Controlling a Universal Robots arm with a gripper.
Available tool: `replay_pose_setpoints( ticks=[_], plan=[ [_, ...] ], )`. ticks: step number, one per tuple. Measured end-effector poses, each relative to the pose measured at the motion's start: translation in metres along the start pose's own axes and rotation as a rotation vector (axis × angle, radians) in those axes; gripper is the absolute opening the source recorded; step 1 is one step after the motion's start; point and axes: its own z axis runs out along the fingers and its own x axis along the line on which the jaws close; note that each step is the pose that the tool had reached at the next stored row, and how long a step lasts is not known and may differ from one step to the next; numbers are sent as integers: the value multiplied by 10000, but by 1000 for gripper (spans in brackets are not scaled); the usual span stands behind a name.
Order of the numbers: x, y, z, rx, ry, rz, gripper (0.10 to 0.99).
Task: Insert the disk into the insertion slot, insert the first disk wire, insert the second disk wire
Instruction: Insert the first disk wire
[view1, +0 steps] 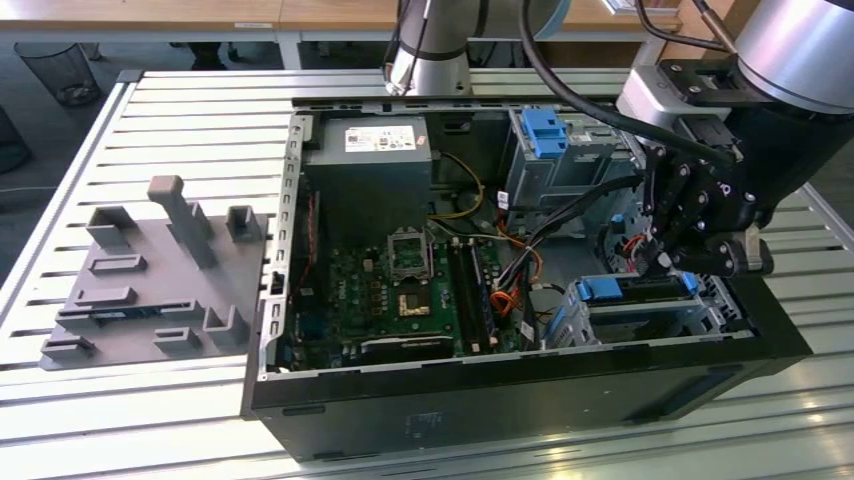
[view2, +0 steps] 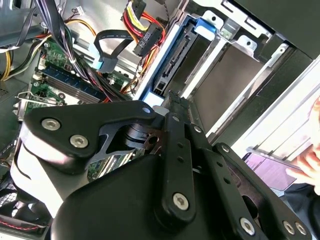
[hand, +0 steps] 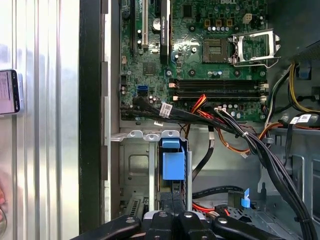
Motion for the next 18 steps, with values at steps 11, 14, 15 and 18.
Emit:
replay_pose_setpoints(
  ticks=[11,14,15,18],
  plan=[
    [-3,-33,0,0,0,0,106],
    [-3,-41,0,0,0,-1,106],
    [-4,-43,0,0,0,-1,106],
    [-4,-49,-1,0,0,0,106]
  ],
)
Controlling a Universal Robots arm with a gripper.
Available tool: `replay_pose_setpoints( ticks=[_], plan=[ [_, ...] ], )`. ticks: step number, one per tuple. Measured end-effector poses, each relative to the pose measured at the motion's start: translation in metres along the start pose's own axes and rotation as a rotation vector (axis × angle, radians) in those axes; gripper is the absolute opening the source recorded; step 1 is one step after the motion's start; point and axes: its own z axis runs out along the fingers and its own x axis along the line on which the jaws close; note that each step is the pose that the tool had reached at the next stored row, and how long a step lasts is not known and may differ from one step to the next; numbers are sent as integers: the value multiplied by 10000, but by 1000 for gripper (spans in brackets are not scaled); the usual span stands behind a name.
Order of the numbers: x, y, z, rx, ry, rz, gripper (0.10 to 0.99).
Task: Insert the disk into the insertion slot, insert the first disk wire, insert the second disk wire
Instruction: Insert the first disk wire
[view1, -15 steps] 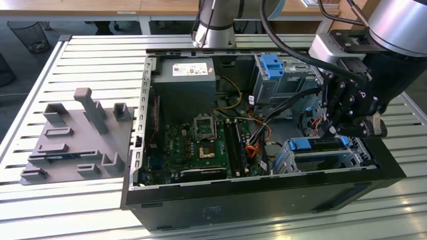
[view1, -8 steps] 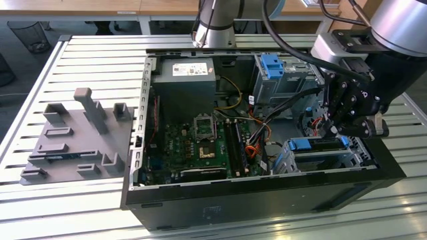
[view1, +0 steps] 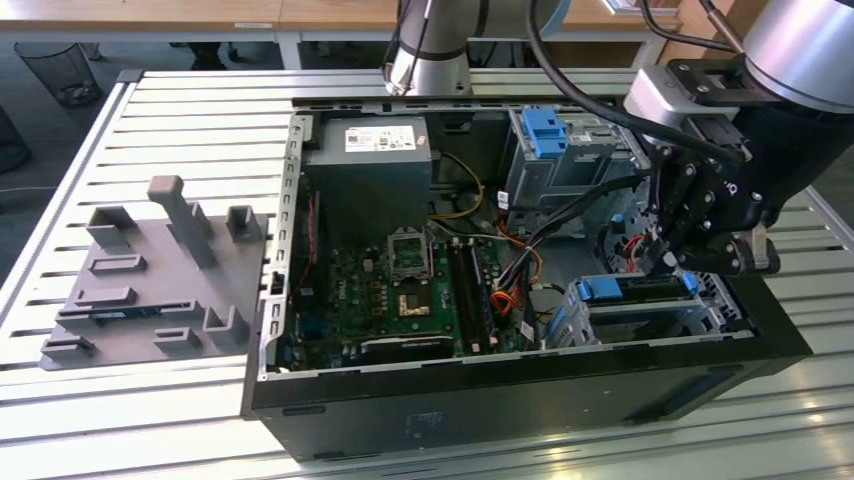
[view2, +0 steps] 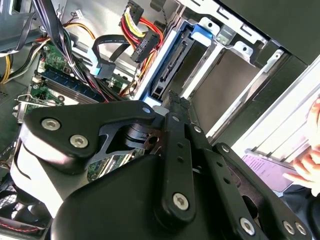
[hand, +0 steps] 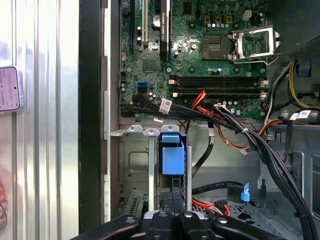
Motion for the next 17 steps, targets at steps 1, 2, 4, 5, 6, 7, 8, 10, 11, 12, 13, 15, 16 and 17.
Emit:
replay_pose_setpoints(
  ticks=[1,2,4,5,6,7,8,10,11,12,13,15,16,17],
  plan=[
    [-1,-3,0,0,0,-1,106],
    [-1,-4,0,0,0,0,106],
    [-3,-8,1,0,-2,-1,106],
    [-5,-9,1,0,-2,0,106],
    [-8,-11,0,0,0,-1,106],
    [-13,-12,0,0,0,0,106],
    [-17,-13,0,0,-1,0,106],
    [-37,-17,0,0,0,-1,106],
    [-52,-19,0,0,1,-1,106],
    [-67,-20,-1,0,2,-1,106],
    [-81,-23,0,0,1,-1,106],
    [-113,-31,0,0,1,-1,106],
    [-131,-37,0,-1,0,0,106],
    [-149,-45,0,-1,1,-1,106]
  ],
)
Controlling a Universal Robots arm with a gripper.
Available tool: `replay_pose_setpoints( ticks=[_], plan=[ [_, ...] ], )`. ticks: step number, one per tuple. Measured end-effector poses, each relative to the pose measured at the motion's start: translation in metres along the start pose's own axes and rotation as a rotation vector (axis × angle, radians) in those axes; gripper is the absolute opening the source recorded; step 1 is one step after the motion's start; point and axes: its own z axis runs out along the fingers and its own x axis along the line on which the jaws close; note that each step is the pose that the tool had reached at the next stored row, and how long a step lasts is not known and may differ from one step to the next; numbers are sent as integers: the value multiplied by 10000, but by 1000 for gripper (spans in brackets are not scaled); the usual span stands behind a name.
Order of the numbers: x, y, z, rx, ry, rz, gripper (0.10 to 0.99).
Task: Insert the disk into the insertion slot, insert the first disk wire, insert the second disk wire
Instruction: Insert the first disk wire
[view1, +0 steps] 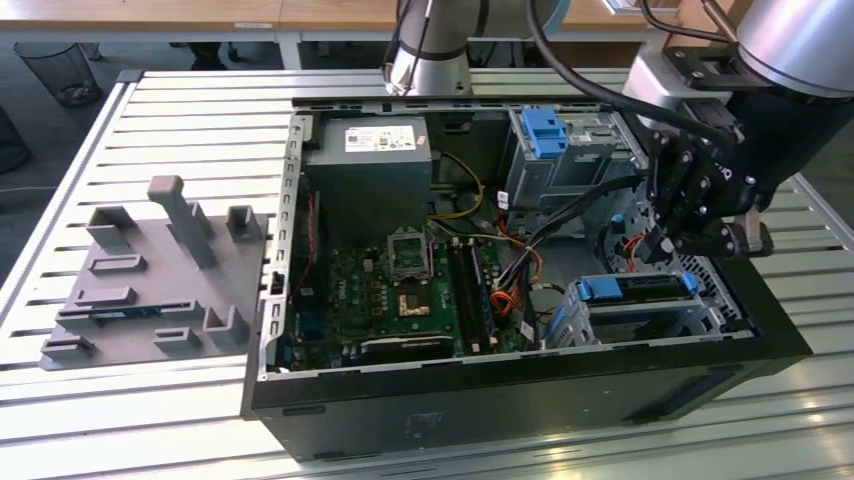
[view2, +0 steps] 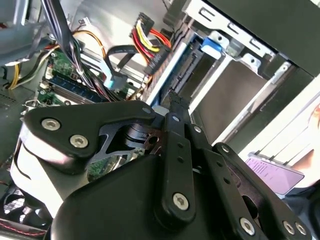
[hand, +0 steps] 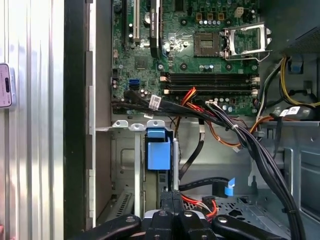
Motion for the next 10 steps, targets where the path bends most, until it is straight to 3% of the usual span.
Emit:
replay_pose_setpoints(
  ticks=[10],
  plan=[
    [-140,-120,5,-23,1,16,114]
  ],
)
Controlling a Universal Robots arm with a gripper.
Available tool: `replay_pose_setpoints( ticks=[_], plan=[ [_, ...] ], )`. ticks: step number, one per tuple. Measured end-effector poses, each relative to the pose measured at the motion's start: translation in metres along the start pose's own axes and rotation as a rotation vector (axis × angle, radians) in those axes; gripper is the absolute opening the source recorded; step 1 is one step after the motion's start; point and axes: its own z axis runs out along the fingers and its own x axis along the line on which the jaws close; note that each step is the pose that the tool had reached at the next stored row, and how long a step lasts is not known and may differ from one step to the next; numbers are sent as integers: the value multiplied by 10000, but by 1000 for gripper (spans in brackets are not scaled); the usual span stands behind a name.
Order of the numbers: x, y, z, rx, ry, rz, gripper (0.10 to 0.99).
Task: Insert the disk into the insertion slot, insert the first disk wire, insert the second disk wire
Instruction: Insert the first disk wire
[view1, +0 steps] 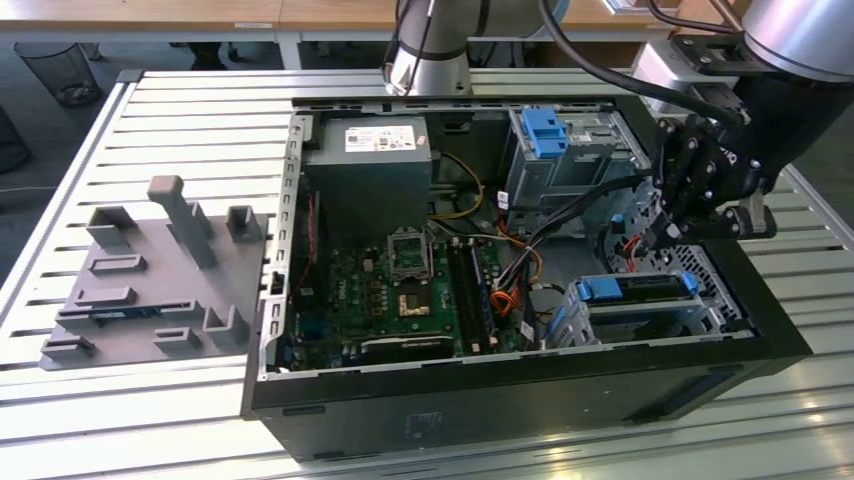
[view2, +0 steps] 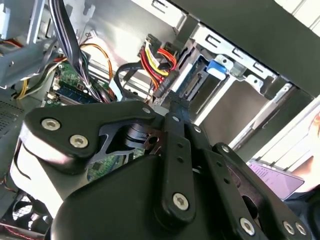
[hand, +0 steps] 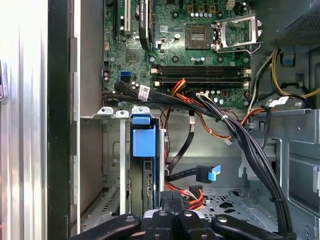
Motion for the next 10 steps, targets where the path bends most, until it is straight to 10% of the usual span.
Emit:
replay_pose_setpoints(
  ticks=[10],
  plan=[
    [-62,-11,36,-2,-4,629,353]
  ],
)
